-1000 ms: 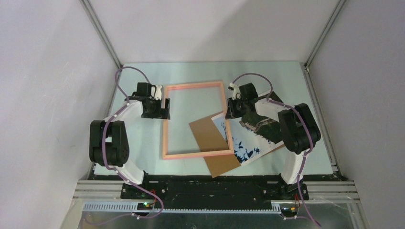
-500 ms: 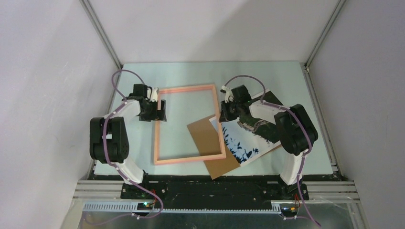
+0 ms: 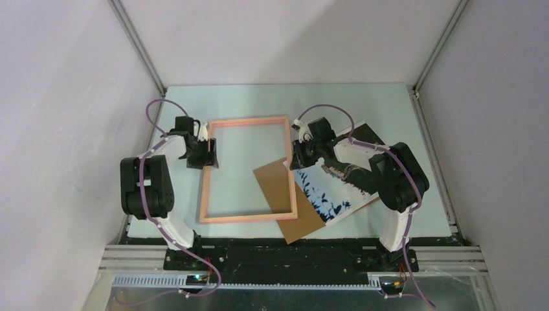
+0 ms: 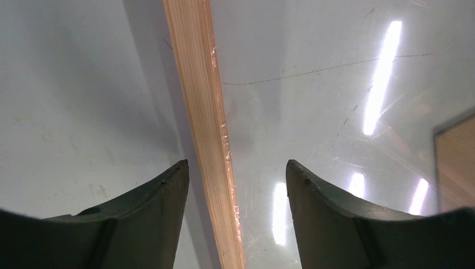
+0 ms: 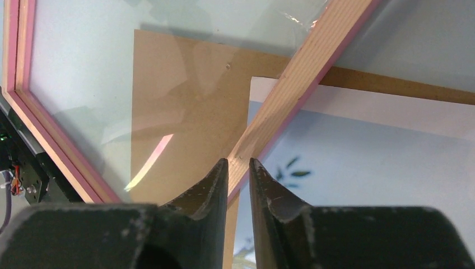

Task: Put the photo into the frame
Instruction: Place the photo frame item in the photo frame.

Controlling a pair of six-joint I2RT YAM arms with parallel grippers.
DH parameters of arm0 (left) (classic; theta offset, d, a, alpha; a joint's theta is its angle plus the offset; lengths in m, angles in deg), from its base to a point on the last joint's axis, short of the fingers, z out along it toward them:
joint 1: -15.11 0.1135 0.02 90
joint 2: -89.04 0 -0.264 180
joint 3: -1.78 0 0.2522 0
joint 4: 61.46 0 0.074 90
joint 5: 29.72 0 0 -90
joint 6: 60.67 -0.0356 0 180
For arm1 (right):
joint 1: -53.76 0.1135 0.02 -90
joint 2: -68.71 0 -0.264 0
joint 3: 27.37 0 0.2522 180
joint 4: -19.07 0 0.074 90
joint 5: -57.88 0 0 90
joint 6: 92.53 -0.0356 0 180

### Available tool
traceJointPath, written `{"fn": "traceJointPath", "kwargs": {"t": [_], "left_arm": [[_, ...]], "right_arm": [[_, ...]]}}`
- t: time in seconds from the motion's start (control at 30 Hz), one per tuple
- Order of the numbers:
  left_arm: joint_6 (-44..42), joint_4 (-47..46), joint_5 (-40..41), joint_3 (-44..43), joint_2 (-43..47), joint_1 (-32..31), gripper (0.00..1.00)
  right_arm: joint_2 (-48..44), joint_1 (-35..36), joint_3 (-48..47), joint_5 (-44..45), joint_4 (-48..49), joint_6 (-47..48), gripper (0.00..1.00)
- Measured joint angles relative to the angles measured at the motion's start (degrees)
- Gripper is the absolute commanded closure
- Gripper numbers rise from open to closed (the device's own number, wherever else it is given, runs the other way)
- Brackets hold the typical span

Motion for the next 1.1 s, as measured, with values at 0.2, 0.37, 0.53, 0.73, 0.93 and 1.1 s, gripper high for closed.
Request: {"fn": "traceJointPath", "kwargs": {"t": [0.2,0.37,0.53,0.73,0.93,1.1], "left_arm": [[0.0,0.2,0.7,0.0,-0.2,1.6,0.37],[0.0,0.2,1.1,0.0,-0.2,2.3,0.35],[0.0,0.3,1.0,0.0,-0.2,2.3,0.31],[0.0,0.3,1.0,0.0,-0.2,2.3,0.24],[0.1,0.3,1.0,0.0,-0.2,2.3,0.19],[0.1,0.3,1.1,0.0,-0.2,2.3,0.18]], "right_arm": [[0.0,0.0,-0.2,-0.3,-1.6,2.2,0.62],[-0.8,0.0,-1.3,-0.2,-5.7,5.2,0.54],[-2.4,0.9,-1.9,0.8,-9.8,8.3,0.52],[-3.3,5.0,-1.9,2.8,-14.4,11.1,0.49],[-4.8,9.8,-1.6,5.9,-17.0,12.8,0.43],[-5.8,13.5,-0.5,10.1,-17.3,13.7,0.42]]}}
